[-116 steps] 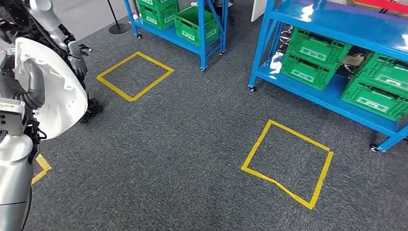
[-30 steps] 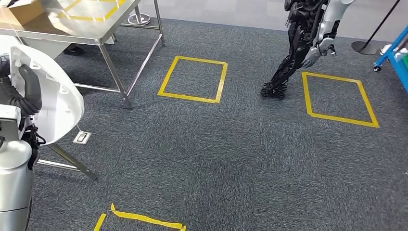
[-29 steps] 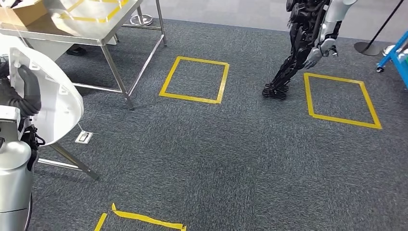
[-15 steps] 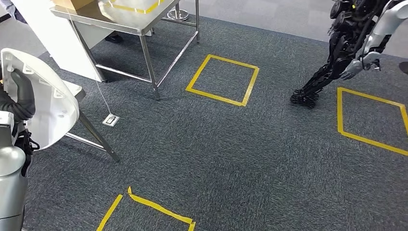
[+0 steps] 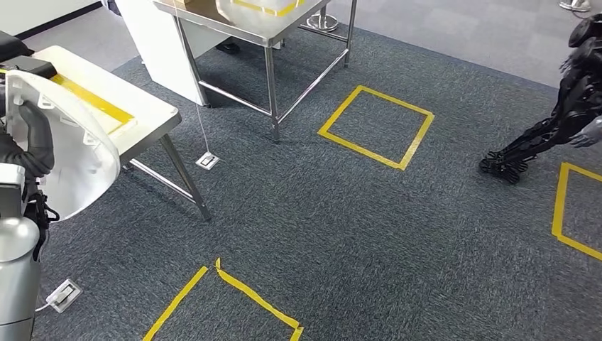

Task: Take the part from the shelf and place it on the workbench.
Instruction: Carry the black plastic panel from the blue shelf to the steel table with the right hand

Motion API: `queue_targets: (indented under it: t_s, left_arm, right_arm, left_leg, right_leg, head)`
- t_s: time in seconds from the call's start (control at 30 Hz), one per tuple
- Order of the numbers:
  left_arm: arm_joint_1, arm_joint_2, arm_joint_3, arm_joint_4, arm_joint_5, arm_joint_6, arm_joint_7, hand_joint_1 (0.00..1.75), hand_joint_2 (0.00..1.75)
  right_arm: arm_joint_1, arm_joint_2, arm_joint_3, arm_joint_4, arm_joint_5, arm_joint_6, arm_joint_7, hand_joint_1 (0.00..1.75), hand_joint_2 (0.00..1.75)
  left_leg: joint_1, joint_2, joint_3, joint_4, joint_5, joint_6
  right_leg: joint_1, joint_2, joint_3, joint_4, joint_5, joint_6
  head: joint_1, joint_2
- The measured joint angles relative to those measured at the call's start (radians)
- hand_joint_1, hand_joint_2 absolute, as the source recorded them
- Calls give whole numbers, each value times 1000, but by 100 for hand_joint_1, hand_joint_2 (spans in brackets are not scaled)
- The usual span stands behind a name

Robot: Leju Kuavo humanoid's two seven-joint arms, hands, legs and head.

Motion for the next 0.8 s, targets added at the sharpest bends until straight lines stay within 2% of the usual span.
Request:
queue_targets:
  t_s: [0.03,0.07,0.13,0.17,0.2,0.23,0.27,0.3,0.33,0.37,0.4,0.43,0.5,0.53,0.6,0.63,0.67,0.7,0.73,0.77,0.8]
  left_arm:
    - [2,4,3,-1,1,0,0,175,175]
    - [2,7,6,-2,1,0,0,175,175]
    - [2,9,9,-3,4,0,-1,175,175]
    - [4,8,10,-2,5,0,-1,175,175]
    - [7,8,10,-1,6,0,-1,175,175]
    - [10,7,10,0,6,0,-2,175,175]
    - [11,7,12,1,7,0,-4,175,175]
    - [11,7,14,2,8,0,-5,175,175]
    - [10,7,17,2,8,0,-7,175,175]
    - [8,7,20,2,9,0,-8,175,175]
    - [7,7,22,2,9,0,-10,175,175]
    - [6,7,23,3,10,0,-11,175,175]
    - [6,7,25,6,12,0,-15,175,175]
    - [5,8,26,8,13,0,-19,175,175]
    - [2,8,27,12,18,0,-28,175,175]
    - [0,6,27,15,21,0,-32,175,175]
    - [-1,5,26,18,22,0,-35,175,175]
    - [-1,3,26,22,23,0,-37,175,175]
    - [-1,2,25,26,23,-1,-38,175,175]
    - [-2,2,25,30,23,-1,-38,175,175]
    - [-5,1,24,33,23,-2,-38,175,175]
  right_arm:
    - [-1,1,0,0,0,0,0,0,0]
    - [0,2,0,0,1,0,0,0,0]
    - [2,3,0,0,4,0,0,0,0]
    - [3,3,0,0,6,0,1,0,0]
    - [4,3,0,0,8,-1,3,0,0]
    - [5,3,0,0,10,-1,4,0,0]
    - [4,3,0,0,11,-2,5,0,0]
    - [4,3,0,0,12,-2,6,0,0]
    - [3,3,0,0,12,-2,6,0,0]
    - [2,2,0,0,12,-2,6,0,0]
    - [2,2,0,0,12,-2,6,0,0]
    - [1,2,0,0,12,-2,6,0,0]
    - [-1,1,0,0,14,-1,6,0,0]
    - [-3,1,0,-1,16,0,6,0,0]
    - [-3,1,0,-1,18,3,6,0,0]
    - [-2,1,0,-1,18,4,7,0,0]
    - [0,1,0,-1,19,4,9,0,0]
    - [1,1,0,-1,19,4,12,0,0]
    - [2,1,0,-1,19,2,15,0,0]
    - [2,1,0,-1,19,0,18,0,0]
    - [2,1,0,-1,17,-2,19,0,0]
  left_leg:
    - [-1,16,-6,5,-4,-5]
    - [-3,45,-18,26,-20,-9]
    - [-6,116,-65,129,-81,-16]
    - [-5,132,-94,197,-113,-19]
    - [-4,139,-115,249,-132,-23]
    - [-3,142,-122,272,-134,-26]
    - [-2,146,-107,253,-118,-28]
    - [-2,156,-73,199,-89,-29]
    - [-3,180,-33,127,-65,-29]
    - [-4,201,1,66,-46,-24]
    - [-6,215,22,26,-37,-16]
    - [-7,220,29,10,-37,-6]
    - [-8,193,25,13,-33,12]
    - [-6,181,22,13,-30,17]
    - [-2,159,18,11,-24,28]
    - [0,147,15,11,-22,32]
    - [0,135,12,11,-20,34]
    - [0,121,9,12,-19,35]
    - [0,107,7,13,-18,35]
    - [0,92,7,13,-17,34]
    - [1,77,6,14,-15,32]
  right_leg:
    - [-1,-13,1,-6,5,-6]
    - [-3,-27,2,-11,9,-13]
    - [-2,-55,2,-16,12,-21]
    - [-1,-69,0,-16,11,-24]
    - [0,-84,-1,-16,11,-24]
    - [0,-99,-1,-15,10,-24]
    - [0,-114,-2,-14,10,-23]
    - [-1,-128,-1,-12,8,-21]
    - [-1,-141,-1,-8,5,-17]
    - [2,-152,0,-4,1,-12]
    - [5,-161,0,0,-3,-7]
    - [9,-171,0,3,-5,-2]
    - [11,-190,2,5,-8,5]
    - [9,-181,1,11,-14,11]
    - [1,-123,-22,68,-54,24]
    - [-3,-86,-50,127,-86,29]
    - [-5,-65,-83,197,-119,32]
    - [-6,-56,-114,257,-139,34]
    - [-6,-53,-132,290,-143,34]
    - [-7,-51,-130,281,-124,32]
    - [-7,-46,-109,235,-91,30]
  head:
    - [-1,0]
    - [-4,0]
    - [-10,0]
    - [-11,0]
    - [-11,0]
    - [-11,0]
    - [-11,0]
    - [-11,0]
    - [-11,0]
    - [-11,0]
    - [-10,0]
    - [-9,0]
    - [-7,0]
    - [-7,0]
    - [-4,0]
    - [-3,0]
    - [-1,0]
    - [0,0]
    - [0,0]
    - [0,0]
    - [0,0]
